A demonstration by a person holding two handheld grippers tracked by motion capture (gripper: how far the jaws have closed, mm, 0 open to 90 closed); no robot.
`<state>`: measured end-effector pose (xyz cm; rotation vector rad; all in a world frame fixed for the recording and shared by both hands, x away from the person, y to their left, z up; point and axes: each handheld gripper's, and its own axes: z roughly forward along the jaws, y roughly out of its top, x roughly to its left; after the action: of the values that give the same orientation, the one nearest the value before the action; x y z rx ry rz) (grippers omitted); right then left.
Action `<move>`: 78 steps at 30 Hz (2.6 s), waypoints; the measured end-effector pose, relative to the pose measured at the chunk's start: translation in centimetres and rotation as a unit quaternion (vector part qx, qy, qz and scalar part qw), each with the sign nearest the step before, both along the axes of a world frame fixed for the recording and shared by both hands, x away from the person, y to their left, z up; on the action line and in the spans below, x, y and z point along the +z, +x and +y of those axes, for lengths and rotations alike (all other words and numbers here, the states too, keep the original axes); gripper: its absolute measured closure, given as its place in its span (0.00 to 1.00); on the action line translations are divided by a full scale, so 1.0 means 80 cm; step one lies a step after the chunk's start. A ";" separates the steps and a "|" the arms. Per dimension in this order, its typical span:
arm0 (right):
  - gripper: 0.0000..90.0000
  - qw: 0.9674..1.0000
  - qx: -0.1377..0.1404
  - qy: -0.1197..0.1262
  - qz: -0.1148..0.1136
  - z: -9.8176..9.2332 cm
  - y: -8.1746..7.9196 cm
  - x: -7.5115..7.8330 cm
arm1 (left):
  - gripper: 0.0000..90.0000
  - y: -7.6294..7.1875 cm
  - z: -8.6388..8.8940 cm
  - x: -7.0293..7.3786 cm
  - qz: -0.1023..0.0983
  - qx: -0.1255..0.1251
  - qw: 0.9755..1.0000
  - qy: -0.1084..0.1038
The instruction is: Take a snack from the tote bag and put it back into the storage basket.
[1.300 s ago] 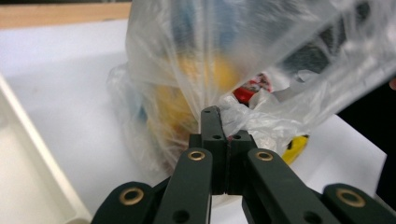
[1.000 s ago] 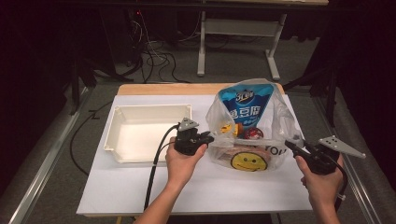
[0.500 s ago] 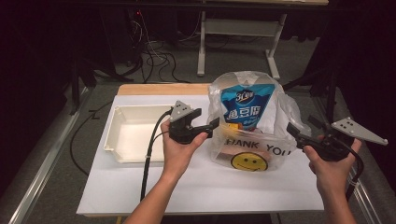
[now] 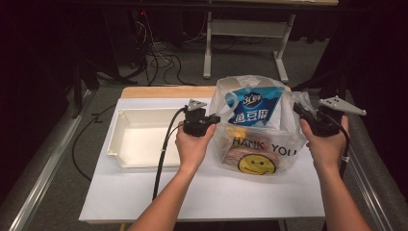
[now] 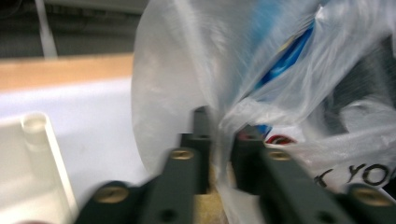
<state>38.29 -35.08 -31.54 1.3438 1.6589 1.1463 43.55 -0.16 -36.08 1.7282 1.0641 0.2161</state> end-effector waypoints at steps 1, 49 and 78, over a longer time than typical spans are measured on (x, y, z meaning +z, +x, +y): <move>1.00 1.000 0.000 0.000 0.000 0.000 0.000 0.000 | 0.97 0.003 0.000 -0.006 0.012 0.006 1.000 -0.002; 0.75 0.981 -0.011 0.031 0.193 -0.040 0.010 -0.175 | 0.78 -0.080 -0.001 -0.139 0.071 -0.044 0.994 0.070; 0.99 0.981 0.071 0.057 0.171 0.020 -0.114 -0.148 | 1.00 -0.084 0.015 -0.116 0.111 -0.080 0.991 -0.001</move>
<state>29.17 -33.51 -43.36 1.5860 1.9856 1.1557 36.80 1.06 -45.36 1.8562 1.0772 -0.0819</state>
